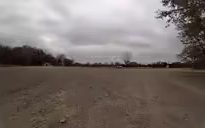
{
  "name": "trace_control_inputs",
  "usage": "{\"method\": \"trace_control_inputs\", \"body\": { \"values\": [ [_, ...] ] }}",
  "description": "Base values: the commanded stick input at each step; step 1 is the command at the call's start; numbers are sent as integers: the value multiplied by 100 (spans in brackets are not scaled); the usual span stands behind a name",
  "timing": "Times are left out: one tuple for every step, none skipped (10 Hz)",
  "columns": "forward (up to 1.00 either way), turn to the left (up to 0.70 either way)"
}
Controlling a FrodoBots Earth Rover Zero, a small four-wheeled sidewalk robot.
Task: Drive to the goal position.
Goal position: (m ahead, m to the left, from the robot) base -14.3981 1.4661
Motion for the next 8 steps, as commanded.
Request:
{"method": "trace_control_inputs", "body": {
  "values": [
    [0,70],
    [0,70],
    [0,70],
    [0,70],
    [0,70],
    [0,70],
    [0,70],
    [0,70]
  ]
}}
